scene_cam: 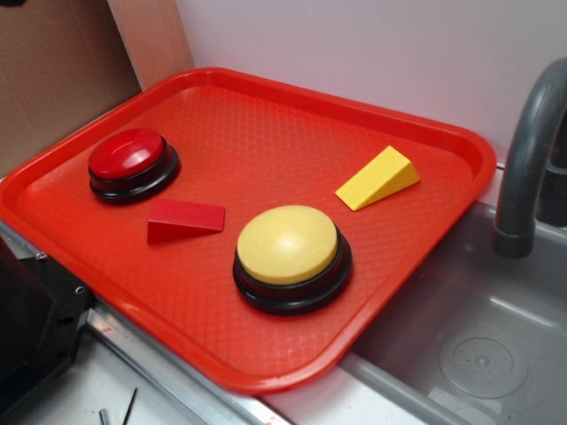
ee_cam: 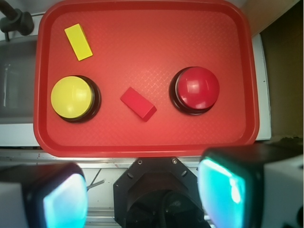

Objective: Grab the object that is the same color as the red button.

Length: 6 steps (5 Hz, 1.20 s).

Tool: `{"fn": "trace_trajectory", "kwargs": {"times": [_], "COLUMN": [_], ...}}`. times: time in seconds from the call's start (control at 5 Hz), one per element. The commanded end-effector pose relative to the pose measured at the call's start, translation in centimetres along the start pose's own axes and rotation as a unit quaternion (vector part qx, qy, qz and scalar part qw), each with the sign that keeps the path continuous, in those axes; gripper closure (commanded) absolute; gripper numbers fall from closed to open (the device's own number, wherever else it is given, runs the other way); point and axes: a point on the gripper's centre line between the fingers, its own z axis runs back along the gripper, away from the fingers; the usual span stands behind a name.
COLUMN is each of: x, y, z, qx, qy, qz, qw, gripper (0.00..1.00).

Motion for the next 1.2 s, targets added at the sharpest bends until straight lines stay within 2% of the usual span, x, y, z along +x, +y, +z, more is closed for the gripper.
{"fn": "trace_trajectory", "kwargs": {"times": [0.0,0.2,0.4,0.8,1.0], "x": [0.0,0.6,0.3,0.0,0.1], "y": [0.0,0.3,0.7,1.2,1.5], "z": [0.0,-1.8,-3.6,-7.0,-9.0], "qx": [0.000,0.004,0.028,0.037,0.034], "qy": [0.000,0.002,0.002,-0.006,0.005], "qz": [0.000,-0.046,-0.088,-0.182,-0.194], "qw": [1.000,0.999,0.996,0.983,0.980], "gripper": [0.00,0.00,0.00,0.00,0.00]}}
